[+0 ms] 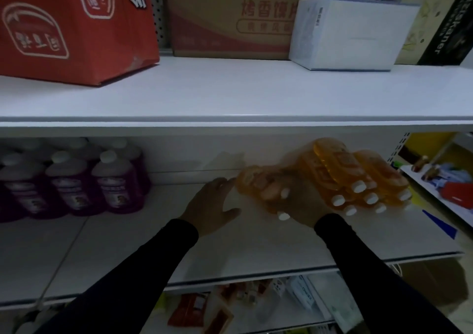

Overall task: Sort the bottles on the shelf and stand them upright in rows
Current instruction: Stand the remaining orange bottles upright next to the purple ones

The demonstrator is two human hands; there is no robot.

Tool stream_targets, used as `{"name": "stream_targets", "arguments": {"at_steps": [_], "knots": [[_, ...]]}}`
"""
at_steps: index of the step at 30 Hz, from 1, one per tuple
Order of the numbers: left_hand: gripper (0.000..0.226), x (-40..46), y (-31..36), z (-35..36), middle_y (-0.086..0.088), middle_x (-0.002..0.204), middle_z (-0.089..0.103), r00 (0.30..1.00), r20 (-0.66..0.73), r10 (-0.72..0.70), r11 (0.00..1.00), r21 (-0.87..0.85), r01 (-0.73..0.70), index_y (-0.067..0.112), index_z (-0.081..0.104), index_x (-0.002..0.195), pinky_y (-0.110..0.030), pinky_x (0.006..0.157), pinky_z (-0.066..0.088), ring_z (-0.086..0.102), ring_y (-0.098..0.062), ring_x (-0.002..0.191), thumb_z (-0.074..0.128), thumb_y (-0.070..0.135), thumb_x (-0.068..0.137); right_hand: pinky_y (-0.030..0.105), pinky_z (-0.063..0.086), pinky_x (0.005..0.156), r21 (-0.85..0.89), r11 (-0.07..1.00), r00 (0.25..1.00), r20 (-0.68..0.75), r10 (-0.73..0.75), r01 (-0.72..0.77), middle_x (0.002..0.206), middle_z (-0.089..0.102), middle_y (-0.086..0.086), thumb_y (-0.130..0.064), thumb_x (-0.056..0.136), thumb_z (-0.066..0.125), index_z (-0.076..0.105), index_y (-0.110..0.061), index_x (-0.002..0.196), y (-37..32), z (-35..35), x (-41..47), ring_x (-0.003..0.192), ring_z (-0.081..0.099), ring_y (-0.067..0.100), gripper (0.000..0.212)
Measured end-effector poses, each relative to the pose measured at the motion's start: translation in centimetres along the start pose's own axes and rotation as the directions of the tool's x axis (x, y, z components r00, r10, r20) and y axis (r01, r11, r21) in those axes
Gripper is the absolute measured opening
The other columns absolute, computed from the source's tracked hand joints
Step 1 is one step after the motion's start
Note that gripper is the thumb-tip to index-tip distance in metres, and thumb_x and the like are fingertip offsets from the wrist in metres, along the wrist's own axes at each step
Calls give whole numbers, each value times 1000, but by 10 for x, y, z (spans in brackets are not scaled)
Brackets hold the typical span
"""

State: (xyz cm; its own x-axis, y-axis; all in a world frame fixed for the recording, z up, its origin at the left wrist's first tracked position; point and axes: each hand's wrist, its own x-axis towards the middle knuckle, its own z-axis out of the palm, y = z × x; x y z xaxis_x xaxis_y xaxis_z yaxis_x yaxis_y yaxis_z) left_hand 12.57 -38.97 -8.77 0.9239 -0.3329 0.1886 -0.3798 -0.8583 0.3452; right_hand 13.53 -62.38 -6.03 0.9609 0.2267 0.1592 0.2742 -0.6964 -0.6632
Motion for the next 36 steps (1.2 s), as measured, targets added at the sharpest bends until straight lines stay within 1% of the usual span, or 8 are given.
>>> {"name": "stream_targets", "arguments": {"at_steps": [4, 7, 14, 17, 20, 25, 32, 36], "knots": [[104, -7, -19, -5, -9, 157, 22, 988, 146, -57, 995, -78, 69, 23, 14, 154, -32, 113, 21, 20, -25, 144, 76, 49, 74, 21, 35, 98, 4, 988, 944, 294, -151, 157, 132, 44, -21, -38, 66, 85, 47, -43, 128, -24, 1, 7, 121, 42, 4, 72], [57, -17, -30, -6, 5, 111, 57, 991, 137, -14, 976, -213, 43, 24, 54, 114, -28, 83, 43, 56, -16, 103, 84, 33, 67, 26, 43, 98, 21, 980, 892, 411, -189, 198, 138, 39, -15, -27, 67, 85, 42, -38, 134, -42, 18, 15, 122, 42, 8, 80], [53, -53, -46, -2, -3, 92, 57, 921, -102, -375, 824, -492, 281, 16, 54, 90, -40, 72, 52, 60, -21, 83, 81, 44, 54, 6, 48, 74, 311, 944, 948, 251, -197, 114, 128, 45, -10, -24, 77, 80, 31, -47, 134, -75, 80, 34, 106, 52, -5, 79], [53, -60, -51, 5, -1, 91, 57, 871, -89, -482, 760, -537, 366, 18, 53, 89, -42, 69, 54, 61, -22, 81, 75, 47, 51, 20, 53, 83, 308, 943, 960, 201, -195, 127, 119, 49, -18, -35, 76, 79, 30, -57, 122, -80, 112, 34, 106, 57, 7, 71], [62, -65, -62, 6, 1, 101, 54, 879, -107, -465, 796, -484, 363, 17, 51, 102, -38, 79, 50, 57, -18, 91, 83, 49, 59, 35, 53, 92, 279, 952, 961, 204, -185, 124, 129, 48, -9, -37, 76, 79, 32, -48, 131, -75, 125, 37, 113, 55, 15, 74], [60, -67, -82, 4, -2, 107, 52, 920, 4, -392, 830, -430, 356, 18, 48, 123, -35, 87, 45, 54, -24, 104, 76, 44, 77, 12, 51, 83, 316, 942, 937, 281, -207, 113, 126, 47, -22, -33, 82, 74, 20, -62, 132, -74, 119, 42, 108, 56, -11, 80], [65, -72, -96, 10, -11, 126, 50, 937, 33, -346, 922, -171, 347, 19, 35, 141, -32, 93, 40, 48, -29, 117, 58, 50, 89, 42, 50, 97, 184, 972, 980, 109, -170, 148, 148, 33, 2, -32, 71, 83, 9, -35, 151, -63, 142, 30, 128, 46, 20, 109], [83, -95, -113, 18, -9, 160, 15, 907, 84, -412, 907, 129, 400, 17, 16, 153, -36, 118, 8, 12, -25, 146, 36, 67, 91, 42, 53, 96, 243, 963, 983, 109, -147, 117, 146, 41, 2, -25, 78, 79, 7, -39, 150, -60, 150, 38, 123, 53, 18, 103]]}}
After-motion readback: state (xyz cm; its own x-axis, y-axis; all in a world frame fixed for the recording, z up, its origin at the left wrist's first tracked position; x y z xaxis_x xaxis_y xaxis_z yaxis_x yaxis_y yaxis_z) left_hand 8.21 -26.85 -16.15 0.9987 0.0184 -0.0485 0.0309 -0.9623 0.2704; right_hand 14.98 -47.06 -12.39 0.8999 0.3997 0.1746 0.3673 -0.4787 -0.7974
